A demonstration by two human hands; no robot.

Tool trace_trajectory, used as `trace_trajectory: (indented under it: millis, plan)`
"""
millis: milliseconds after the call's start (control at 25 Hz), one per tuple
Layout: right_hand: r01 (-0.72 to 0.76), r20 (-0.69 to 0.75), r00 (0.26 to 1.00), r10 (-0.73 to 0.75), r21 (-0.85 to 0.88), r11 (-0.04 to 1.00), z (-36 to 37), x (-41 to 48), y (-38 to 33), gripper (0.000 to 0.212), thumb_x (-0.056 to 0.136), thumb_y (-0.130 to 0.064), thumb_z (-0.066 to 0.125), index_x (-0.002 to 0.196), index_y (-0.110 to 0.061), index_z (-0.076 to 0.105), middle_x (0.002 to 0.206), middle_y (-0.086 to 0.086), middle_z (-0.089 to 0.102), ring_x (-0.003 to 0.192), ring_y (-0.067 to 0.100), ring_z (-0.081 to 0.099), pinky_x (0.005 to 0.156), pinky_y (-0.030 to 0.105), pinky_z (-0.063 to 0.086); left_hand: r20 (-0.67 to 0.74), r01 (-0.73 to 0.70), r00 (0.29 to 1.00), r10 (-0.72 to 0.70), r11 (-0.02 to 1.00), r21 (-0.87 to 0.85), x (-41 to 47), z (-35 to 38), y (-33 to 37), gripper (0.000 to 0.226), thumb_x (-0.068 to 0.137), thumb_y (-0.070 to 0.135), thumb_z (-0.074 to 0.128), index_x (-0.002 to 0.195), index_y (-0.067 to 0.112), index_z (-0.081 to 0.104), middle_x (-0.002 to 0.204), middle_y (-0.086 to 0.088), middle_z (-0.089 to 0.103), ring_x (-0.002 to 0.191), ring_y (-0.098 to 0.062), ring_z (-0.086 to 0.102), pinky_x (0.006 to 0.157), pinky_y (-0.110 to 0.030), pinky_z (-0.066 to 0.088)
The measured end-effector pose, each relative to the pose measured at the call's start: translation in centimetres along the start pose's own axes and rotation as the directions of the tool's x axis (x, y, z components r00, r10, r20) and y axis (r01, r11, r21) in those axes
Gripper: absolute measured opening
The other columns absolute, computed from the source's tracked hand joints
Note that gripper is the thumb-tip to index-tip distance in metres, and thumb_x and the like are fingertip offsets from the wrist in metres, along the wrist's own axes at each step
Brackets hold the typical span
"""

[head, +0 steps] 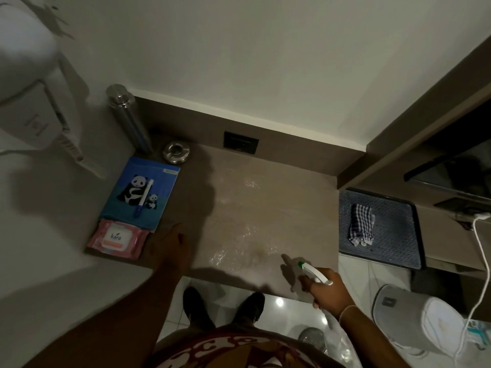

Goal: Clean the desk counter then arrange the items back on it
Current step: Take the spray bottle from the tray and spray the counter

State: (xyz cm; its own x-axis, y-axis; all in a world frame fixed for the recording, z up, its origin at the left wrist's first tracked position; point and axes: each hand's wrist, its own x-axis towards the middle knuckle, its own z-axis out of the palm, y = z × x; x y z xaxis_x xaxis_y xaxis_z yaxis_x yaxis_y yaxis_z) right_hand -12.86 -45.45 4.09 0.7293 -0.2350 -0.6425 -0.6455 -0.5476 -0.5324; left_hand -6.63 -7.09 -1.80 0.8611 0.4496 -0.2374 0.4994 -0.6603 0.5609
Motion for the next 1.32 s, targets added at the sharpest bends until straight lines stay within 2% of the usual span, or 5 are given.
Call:
trace_trajectory:
  millis: [440,600,800,1120,1320]
  plan:
    - [0.100,-0.157,0.985,-0.075,0.158,0.982,-0.8,-0.7,-0.1,0.027,0.094,-0.027,0.077,0.071,-0.012,0.075,0.064,0.013,0.074,0.039,0.020,0.063,0.042,0.027,0.052,0.055,-0.073,0.996,0.073,0.997,0.003,0.6,-0.2,2.2,0.036,0.099,0.012,0.051,0.133,0.010,0.062,0.127,-0.022,0.065,0.119,-0.038,0.059,0.108,-0.051,0.043]
    - [0.139,-0.295,0.952,-0.079,0.189,0.972,-1.3,-0.4,-2.4,0.039,0.093,-0.032,0.078,0.064,-0.007,0.071,0.057,0.016,0.068,0.037,0.018,0.060,0.041,0.027,0.052,0.035,0.032,0.999,-0.028,0.994,-0.108,0.6,-0.4,2.8,0.029,0.101,0.013,0.050,0.124,0.005,0.065,0.122,-0.021,0.065,0.119,-0.040,0.059,0.108,-0.051,0.043]
    - [0.201,-0.285,0.950,-0.125,0.258,0.945,-2.3,0.0,-4.6,0.033,0.095,-0.029,0.077,0.072,-0.006,0.077,0.066,0.013,0.076,0.039,0.021,0.061,0.043,0.028,0.053,0.041,-0.031,0.999,0.035,0.996,-0.082,0.5,-1.1,3.3,0.034,0.100,0.009,0.050,0.132,0.009,0.063,0.121,-0.021,0.066,0.115,-0.036,0.060,0.097,-0.039,0.043]
    - [0.308,-0.259,0.932,-0.253,0.200,0.930,0.1,-0.3,-8.3,0.028,0.097,-0.028,0.075,0.072,-0.015,0.079,0.069,0.009,0.077,0.040,0.012,0.061,0.042,0.025,0.052,0.055,-0.046,0.997,0.048,0.998,-0.031,0.6,-2.0,3.9,0.039,0.101,0.011,0.048,0.138,0.010,0.059,0.128,-0.022,0.065,0.118,-0.035,0.060,0.104,-0.042,0.044]
    - [0.372,-0.235,0.913,-0.335,0.135,0.919,2.8,-0.7,-10.6,0.045,0.095,-0.038,0.076,0.067,-0.003,0.070,0.061,0.020,0.069,0.044,0.032,0.063,0.042,0.031,0.053,0.104,0.049,0.994,-0.042,0.997,-0.066,1.0,-2.7,3.4,0.037,0.101,0.019,0.046,0.136,0.013,0.057,0.124,-0.014,0.066,0.114,-0.032,0.062,0.098,-0.037,0.047]
